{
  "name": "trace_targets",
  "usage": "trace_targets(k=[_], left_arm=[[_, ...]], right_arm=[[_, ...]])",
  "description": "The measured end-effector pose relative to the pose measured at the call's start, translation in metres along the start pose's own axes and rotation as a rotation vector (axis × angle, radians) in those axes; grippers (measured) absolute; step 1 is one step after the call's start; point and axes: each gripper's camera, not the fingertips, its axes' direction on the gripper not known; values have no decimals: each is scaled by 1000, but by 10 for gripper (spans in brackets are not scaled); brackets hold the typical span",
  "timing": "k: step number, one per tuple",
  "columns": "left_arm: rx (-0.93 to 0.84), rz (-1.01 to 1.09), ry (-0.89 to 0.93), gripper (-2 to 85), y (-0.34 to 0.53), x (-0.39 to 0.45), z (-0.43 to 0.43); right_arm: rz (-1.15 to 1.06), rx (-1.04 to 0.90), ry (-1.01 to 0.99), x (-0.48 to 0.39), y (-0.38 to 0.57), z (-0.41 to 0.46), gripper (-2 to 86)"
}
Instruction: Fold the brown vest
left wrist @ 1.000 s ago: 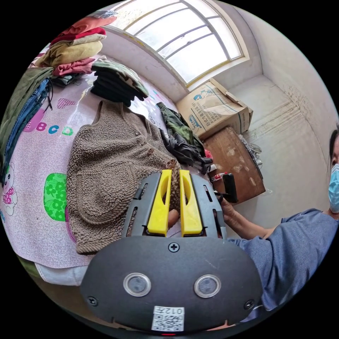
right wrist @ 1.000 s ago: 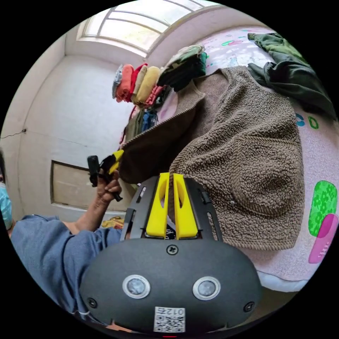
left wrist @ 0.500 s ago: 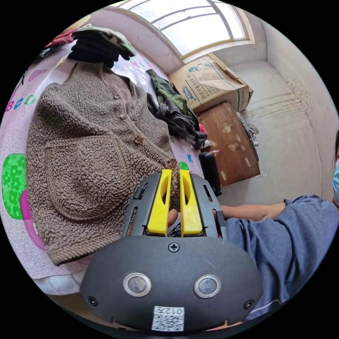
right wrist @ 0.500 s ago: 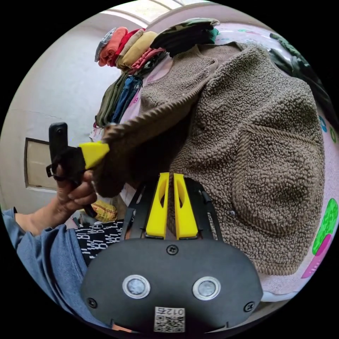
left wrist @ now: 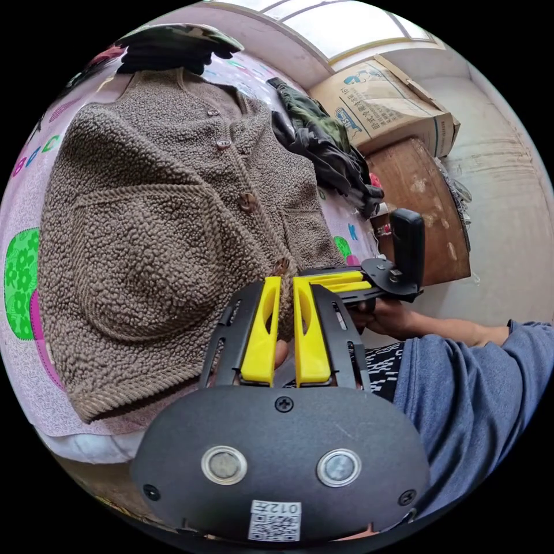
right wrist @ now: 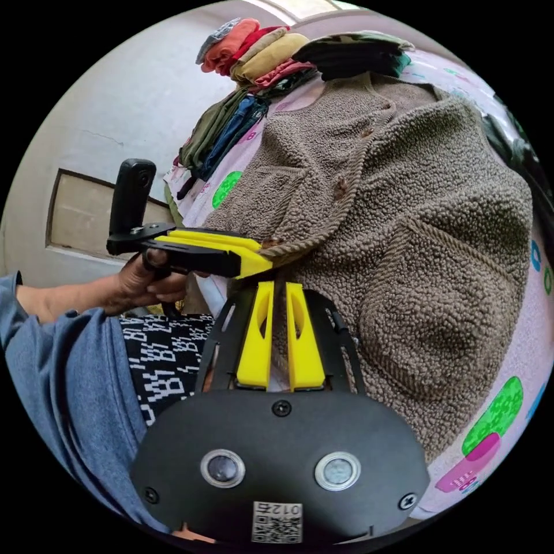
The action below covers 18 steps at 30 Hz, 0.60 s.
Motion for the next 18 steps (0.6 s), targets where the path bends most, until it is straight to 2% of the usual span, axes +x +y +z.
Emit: trace_targets(k=[3,7,14,18], left_arm=[[-41,-1,-4,18,-9,-2,19],[-182,66,-126,17,-19,6,59],[-290,166,-278,15,-35,24,104],[-333,185,-278,15,-43,24,117]], right_arm=[[-109,5,114,-19,6,-17,15],[-132,58,276,-13,-20,-51,5],[-66,118,384,45,-180,-101,9],[-11,21,374,72,-263,-90,32]])
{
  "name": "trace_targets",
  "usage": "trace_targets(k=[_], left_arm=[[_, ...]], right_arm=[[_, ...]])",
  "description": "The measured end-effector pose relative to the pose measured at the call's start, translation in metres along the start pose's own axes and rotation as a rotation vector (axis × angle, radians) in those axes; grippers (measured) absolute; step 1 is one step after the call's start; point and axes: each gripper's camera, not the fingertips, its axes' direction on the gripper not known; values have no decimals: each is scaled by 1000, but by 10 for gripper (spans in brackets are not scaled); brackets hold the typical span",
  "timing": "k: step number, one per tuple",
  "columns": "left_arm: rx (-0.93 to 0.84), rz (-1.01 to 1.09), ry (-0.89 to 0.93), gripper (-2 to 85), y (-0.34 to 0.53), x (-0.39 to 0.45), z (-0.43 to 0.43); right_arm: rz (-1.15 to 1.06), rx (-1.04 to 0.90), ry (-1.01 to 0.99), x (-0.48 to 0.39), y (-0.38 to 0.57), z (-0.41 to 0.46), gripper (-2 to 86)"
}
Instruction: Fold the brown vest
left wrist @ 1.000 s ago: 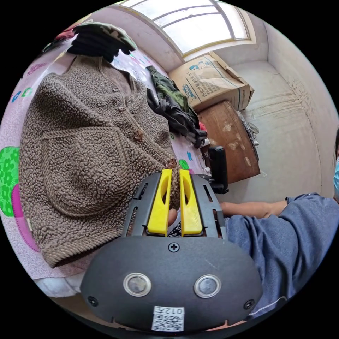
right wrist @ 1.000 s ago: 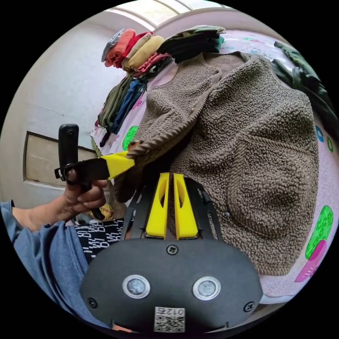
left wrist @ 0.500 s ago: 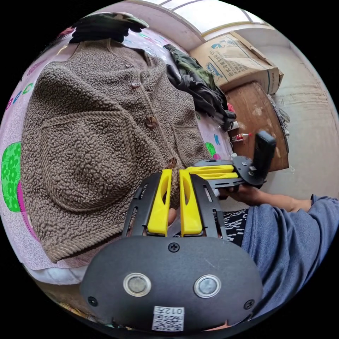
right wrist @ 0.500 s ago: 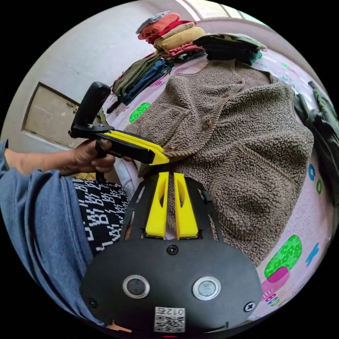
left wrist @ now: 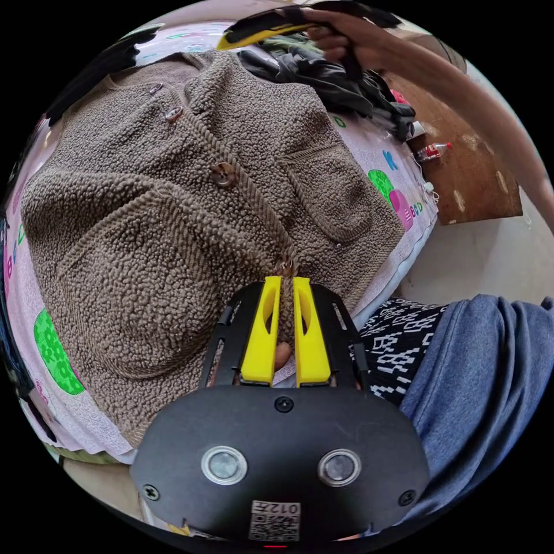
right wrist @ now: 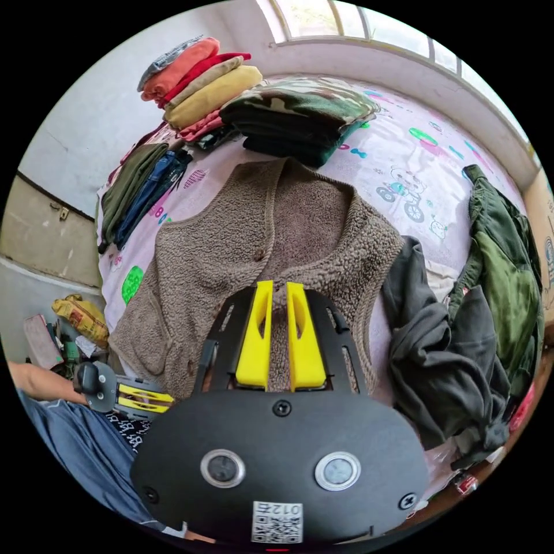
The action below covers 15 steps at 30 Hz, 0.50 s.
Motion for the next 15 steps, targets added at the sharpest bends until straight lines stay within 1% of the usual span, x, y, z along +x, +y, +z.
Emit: trace_targets(k=[3,5,7,8,11,12,15], left_arm=[[-21,12,16,15,-8,-2,6],[-35,24,28,15,-13,-4,10],[-44,32,39,16,-16,-5,12],[-47,36,46,16,-17,-6,13],[-49,43,56,16,-20,-9,15],[-48,44,57,16,-20,-9,15],[-47,50,58,17,-21,-10,15]], right_arm=[[-91,-94,88,-14,-42,32,66],[-212,-225,174,-33,-57,63,86],[-283,-288,254,-42,-60,80,91],[-298,-306,257,-44,-62,85,88],[-301,-285,212,-46,-69,80,54],[-308,-269,224,-48,-69,77,45],[-348,-161,223,-63,-76,55,32]])
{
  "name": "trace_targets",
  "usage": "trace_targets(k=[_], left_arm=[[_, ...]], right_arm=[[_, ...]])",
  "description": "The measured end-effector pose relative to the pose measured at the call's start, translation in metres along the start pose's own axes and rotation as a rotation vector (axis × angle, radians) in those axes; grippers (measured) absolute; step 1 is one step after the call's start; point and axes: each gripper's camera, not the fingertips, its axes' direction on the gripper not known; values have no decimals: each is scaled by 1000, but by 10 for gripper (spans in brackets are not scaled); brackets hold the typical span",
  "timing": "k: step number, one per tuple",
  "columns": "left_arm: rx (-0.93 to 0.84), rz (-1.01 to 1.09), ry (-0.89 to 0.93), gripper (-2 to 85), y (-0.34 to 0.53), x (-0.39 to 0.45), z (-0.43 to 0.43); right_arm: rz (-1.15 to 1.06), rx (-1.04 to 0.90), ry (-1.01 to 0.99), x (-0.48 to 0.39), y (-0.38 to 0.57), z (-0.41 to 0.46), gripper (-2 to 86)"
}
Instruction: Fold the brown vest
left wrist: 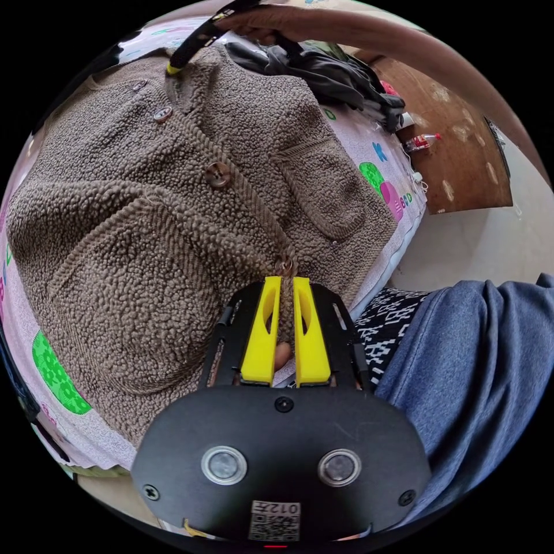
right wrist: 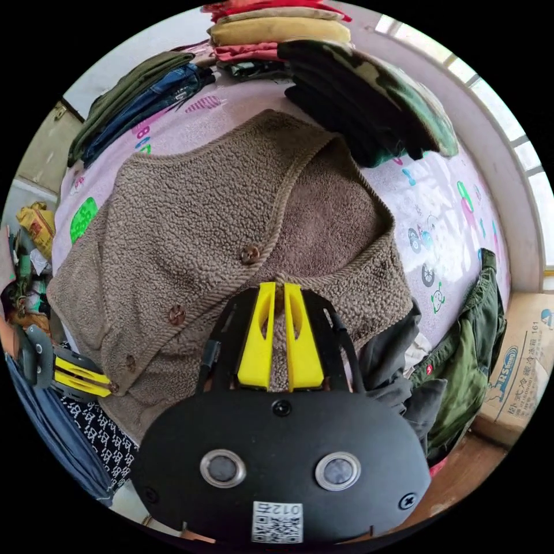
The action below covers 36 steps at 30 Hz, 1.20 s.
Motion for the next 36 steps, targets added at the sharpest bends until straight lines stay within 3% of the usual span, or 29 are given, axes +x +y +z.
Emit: trace_targets(k=[3,6,10,16,21,23,28,30,34,36], left_arm=[[11,-6,-1,17,-1,-1,-1],[4,-5,2,18,-2,-3,-3],[-3,1,1,19,-3,-4,-7],[3,1,3,21,-2,-6,-15],[5,14,-9,26,-1,-4,-26],[40,33,-1,27,5,-2,-39],[212,20,77,25,43,-9,-89],[280,0,77,23,60,-19,-112],[367,-233,-81,13,87,-69,-154],[393,-213,-9,9,89,-81,-166]], right_arm=[[-10,140,-56,3,-8,-16,30],[71,-5,-62,10,-16,20,33],[166,7,-113,27,-10,17,49],[291,206,-117,53,5,-26,35],[305,82,-272,48,-11,9,20],[277,11,-229,37,-19,34,12],[362,72,-246,43,-11,39,3],[389,111,-240,44,0,30,2],[420,258,-194,30,40,-12,1],[394,304,-251,14,55,-26,1]])
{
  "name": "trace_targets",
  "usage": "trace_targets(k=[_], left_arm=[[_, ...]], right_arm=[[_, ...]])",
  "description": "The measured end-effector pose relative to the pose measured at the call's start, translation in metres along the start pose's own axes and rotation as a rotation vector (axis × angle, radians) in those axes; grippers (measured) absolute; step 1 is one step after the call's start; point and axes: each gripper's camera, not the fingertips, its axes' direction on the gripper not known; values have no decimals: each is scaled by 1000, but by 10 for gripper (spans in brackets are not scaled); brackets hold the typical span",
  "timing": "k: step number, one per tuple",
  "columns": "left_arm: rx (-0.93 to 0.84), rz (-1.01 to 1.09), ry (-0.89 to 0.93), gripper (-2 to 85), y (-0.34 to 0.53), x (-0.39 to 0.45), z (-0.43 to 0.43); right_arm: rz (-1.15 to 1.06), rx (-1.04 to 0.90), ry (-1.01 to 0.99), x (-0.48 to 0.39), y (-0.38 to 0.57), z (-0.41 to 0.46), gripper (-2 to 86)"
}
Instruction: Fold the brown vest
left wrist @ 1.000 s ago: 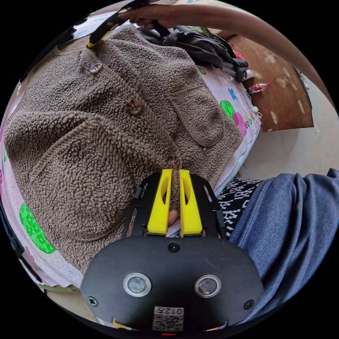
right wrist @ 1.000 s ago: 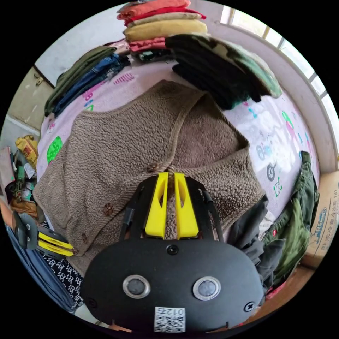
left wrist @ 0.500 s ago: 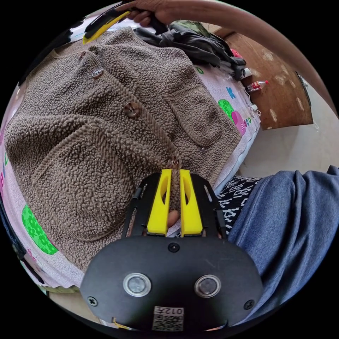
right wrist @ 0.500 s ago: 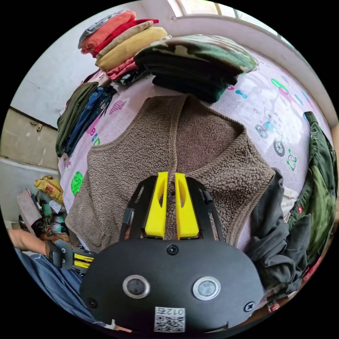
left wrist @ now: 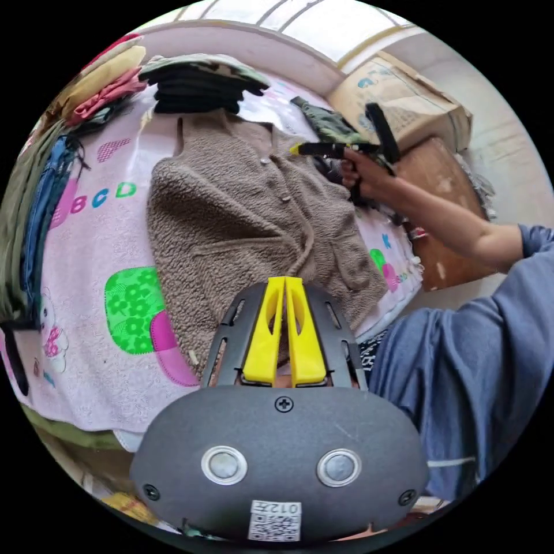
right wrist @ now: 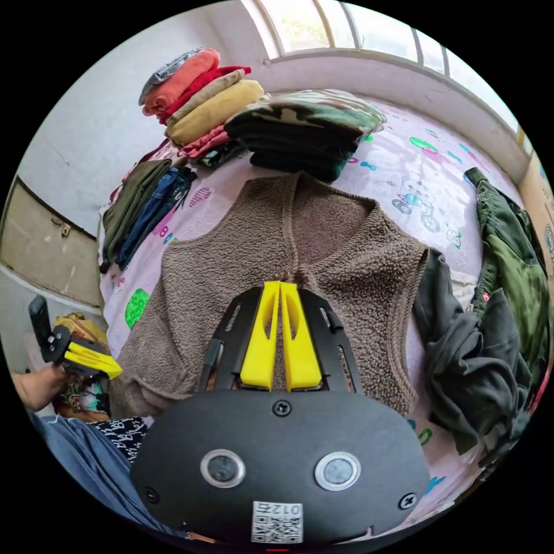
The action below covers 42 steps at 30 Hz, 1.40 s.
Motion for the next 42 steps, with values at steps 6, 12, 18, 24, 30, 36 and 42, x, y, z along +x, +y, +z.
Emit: trace_targets(k=[6,12,18,24,30,36,42], left_arm=[[-121,215,202,5,-11,46,29],[-90,87,-42,3,-10,31,34],[-240,-37,-328,5,-24,-29,51],[-331,-29,-469,4,2,-18,54],[-108,-18,-448,4,-12,3,20],[-260,67,-405,3,-100,-5,74],[-429,91,-444,1,-87,-23,97]], right_arm=[[-191,-140,-223,-79,46,3,1],[-388,-429,-78,-128,101,51,0],[-299,-427,-97,-118,101,63,0],[-339,-459,-84,-129,88,75,0],[-364,-426,-92,-140,60,56,0],[-346,-401,-46,-146,21,70,0],[-335,-394,50,-148,3,85,0]])
